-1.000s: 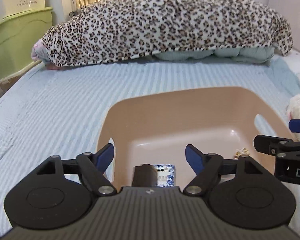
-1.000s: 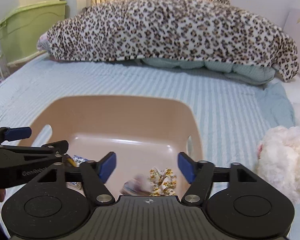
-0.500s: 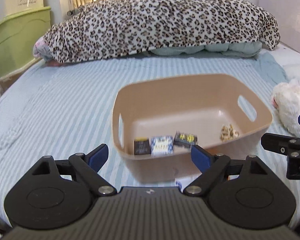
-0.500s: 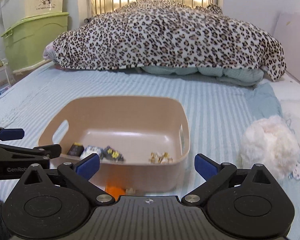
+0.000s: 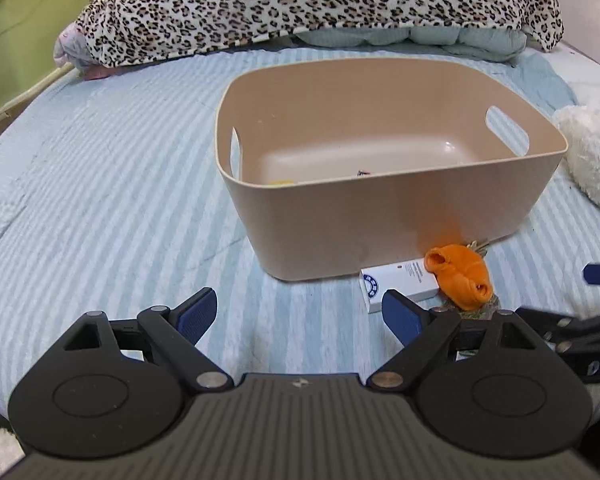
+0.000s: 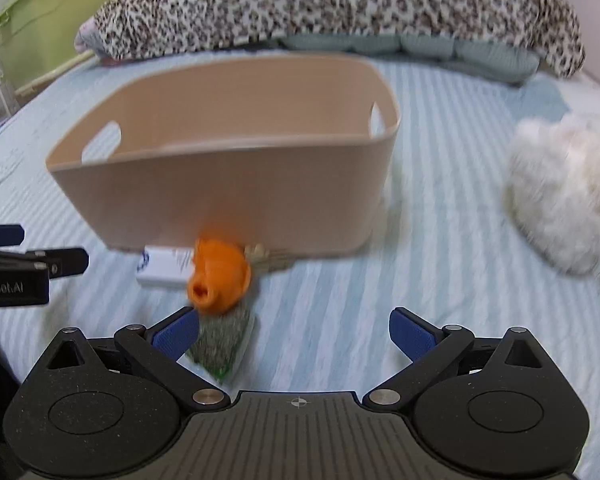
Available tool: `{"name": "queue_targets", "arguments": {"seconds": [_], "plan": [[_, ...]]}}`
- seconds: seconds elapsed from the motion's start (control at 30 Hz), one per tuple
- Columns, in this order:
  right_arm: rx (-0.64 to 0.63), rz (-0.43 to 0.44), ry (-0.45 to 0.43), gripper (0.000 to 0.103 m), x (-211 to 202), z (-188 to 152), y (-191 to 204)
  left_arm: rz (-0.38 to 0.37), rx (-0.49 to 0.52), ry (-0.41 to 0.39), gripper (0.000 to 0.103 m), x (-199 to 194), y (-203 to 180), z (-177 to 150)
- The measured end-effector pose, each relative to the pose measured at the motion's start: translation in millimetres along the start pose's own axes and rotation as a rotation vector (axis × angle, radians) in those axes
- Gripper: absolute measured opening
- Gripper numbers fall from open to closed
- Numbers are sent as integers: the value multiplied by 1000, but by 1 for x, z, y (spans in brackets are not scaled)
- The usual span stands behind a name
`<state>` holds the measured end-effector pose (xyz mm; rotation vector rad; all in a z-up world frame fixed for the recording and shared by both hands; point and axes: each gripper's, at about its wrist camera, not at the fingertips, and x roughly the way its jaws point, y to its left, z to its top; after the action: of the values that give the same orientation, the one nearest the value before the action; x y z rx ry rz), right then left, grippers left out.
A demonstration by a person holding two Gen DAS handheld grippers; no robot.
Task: Organize objects
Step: 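Grasp the orange flower item with left tool while right tool grasps green snack bag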
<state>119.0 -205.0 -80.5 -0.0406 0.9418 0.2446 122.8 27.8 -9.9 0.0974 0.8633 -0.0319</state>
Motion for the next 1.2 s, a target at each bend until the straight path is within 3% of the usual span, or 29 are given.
{"name": "queue_targets", "arguments": {"seconds": [0.3, 0.5, 0.87, 0.93, 1.07, 1.2], "plan": [[-9, 77, 58, 103, 31, -8, 13, -31, -38, 15, 90, 13, 3, -1], [20, 15, 71, 100, 40, -9, 2, -110, -96, 25, 89, 22, 1, 5], [19, 8, 59, 99, 37, -10, -13, -178, -30, 24, 88, 43, -49, 17], [16, 14, 59, 99, 38, -10, -14, -189, -22, 38, 84, 49, -56, 19], [29, 27, 60, 99, 42, -8, -15, -224, 16, 72, 64, 62, -68, 22], [30, 27, 54, 98, 42, -8, -15, -238, 51, 63, 64, 67, -78, 21]]}}
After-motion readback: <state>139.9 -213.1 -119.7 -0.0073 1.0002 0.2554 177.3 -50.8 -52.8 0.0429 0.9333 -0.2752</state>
